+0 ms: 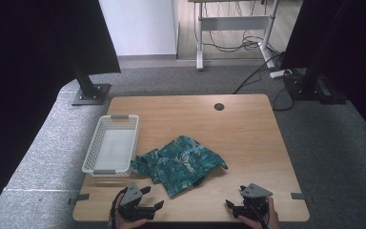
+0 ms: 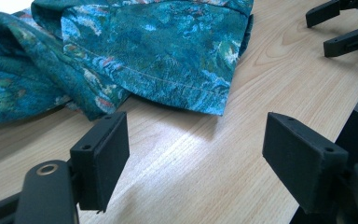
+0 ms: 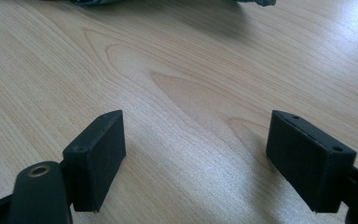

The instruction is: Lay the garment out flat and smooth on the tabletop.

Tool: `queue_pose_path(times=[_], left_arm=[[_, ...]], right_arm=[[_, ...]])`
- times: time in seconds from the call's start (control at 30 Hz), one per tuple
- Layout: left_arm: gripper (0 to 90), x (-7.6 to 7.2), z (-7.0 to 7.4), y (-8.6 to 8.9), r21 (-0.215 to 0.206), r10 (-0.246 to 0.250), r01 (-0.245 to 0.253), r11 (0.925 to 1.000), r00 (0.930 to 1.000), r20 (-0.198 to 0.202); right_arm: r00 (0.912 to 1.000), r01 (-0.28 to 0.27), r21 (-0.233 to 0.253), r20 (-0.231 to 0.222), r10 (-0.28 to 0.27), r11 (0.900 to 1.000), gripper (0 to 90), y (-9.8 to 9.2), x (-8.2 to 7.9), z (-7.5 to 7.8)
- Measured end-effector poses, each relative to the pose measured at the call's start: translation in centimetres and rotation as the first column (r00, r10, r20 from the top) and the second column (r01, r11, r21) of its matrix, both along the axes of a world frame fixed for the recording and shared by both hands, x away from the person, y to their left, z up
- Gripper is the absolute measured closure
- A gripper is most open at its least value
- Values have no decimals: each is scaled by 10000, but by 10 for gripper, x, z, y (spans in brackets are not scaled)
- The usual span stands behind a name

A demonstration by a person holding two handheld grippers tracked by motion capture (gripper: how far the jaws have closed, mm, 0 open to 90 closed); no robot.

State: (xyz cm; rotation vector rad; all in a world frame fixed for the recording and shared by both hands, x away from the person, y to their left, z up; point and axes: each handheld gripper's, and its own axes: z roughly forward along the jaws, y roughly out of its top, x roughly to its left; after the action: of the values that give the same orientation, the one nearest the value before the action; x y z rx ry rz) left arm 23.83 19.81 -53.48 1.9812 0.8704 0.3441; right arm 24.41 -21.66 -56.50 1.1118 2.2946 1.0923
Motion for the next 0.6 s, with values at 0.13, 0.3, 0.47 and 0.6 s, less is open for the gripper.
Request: queue_pose_path(times=[0.13,0.3,0.47,0.6], left_arm=[[214,3,3,-14,105,-11,9,9999,9998,211],[210,7,6,-33,386,-272,256,9989,9989,395],[210,17,9,-62,574,-607,576,9967,9967,535],[209,28,12,-85,852,-833,768,9934,9937,749]], right_arm=[[10000,35,-22,-33,-35,10000,189,1,1,0],[10000,0,-25,-28,0,10000,189,0,1,0],[10000,-30,-28,-34,30,10000,189,0,1,0],[10000,-47,-33,-33,47,10000,189,0,1,0]])
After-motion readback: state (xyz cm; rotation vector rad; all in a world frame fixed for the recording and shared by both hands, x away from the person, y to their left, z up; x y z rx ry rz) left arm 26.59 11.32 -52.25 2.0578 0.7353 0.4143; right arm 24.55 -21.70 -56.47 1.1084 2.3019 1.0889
